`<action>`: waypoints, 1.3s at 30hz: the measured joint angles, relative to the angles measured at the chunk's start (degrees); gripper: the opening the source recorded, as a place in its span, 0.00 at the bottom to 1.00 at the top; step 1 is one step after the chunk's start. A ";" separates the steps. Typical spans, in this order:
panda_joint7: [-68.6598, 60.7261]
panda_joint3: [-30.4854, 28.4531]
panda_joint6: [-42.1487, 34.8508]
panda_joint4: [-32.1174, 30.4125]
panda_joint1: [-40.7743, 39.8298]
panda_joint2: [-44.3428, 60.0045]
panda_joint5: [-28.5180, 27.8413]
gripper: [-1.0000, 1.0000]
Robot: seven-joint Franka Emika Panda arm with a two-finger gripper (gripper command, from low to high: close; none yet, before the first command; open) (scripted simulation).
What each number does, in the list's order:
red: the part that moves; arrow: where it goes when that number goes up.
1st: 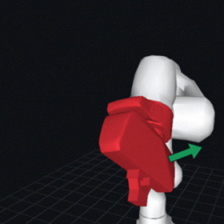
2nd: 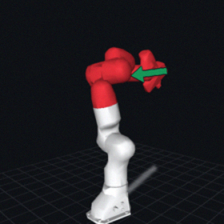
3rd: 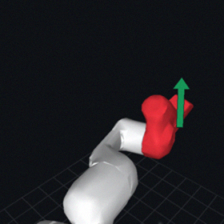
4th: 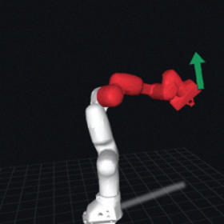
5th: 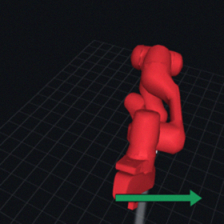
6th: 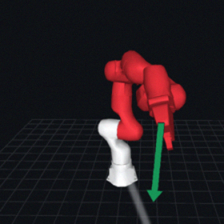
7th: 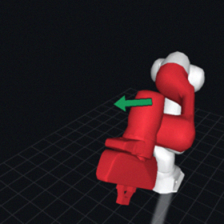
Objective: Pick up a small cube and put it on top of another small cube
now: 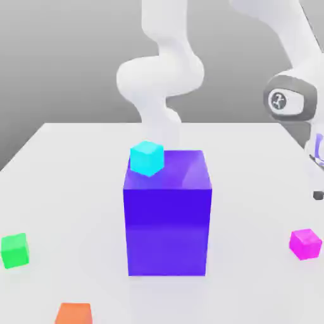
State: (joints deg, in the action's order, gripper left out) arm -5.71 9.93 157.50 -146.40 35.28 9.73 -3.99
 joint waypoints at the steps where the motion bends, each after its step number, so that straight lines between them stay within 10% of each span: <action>1: 0.00 -0.29 1.29 -0.02 0.72 2.10 -1.35 0.50; 5: 1.96 -3.05 7.48 1.29 3.32 10.42 -5.20 0.50; 6: 2.43 -3.85 9.02 1.68 4.00 12.34 -5.82 0.00; 19: -0.42 -1.32 0.57 0.79 1.40 3.42 -1.50 0.00; 39: 16.01 -33.58 -8.16 4.37 -27.76 -0.55 8.98 0.00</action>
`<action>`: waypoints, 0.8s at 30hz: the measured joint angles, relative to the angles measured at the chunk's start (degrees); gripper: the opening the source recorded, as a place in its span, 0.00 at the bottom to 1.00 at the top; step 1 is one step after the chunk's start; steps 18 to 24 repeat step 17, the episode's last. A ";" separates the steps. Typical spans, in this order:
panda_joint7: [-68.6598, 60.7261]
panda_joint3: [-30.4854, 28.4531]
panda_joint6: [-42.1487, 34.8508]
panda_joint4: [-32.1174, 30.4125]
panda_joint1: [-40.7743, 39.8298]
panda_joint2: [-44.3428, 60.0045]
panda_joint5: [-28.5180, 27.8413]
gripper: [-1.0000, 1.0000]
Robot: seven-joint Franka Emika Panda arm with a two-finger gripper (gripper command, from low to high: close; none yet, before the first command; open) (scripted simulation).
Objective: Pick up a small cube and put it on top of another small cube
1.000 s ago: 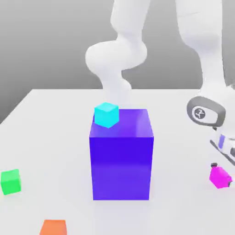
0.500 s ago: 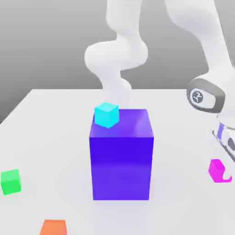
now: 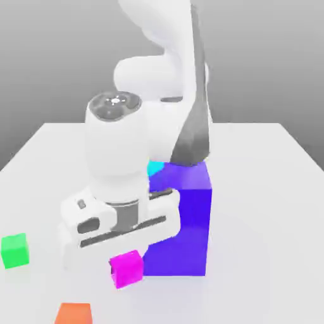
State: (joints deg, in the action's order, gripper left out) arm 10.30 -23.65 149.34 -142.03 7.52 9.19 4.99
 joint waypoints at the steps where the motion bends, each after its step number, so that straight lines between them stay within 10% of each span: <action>1: 0.95 -1.69 -0.16 -0.12 -1.45 -0.26 0.37 0.00; 8: 7.09 -13.57 -0.12 -1.57 -12.12 -1.55 3.85 0.00; 13: -0.67 -8.13 6.14 -1.12 -17.61 6.77 15.67 0.00; 14: -2.09 -6.70 7.23 -0.95 -18.71 8.28 17.64 1.00; 24: -2.09 -6.70 7.23 -0.95 -18.71 8.28 17.64 1.00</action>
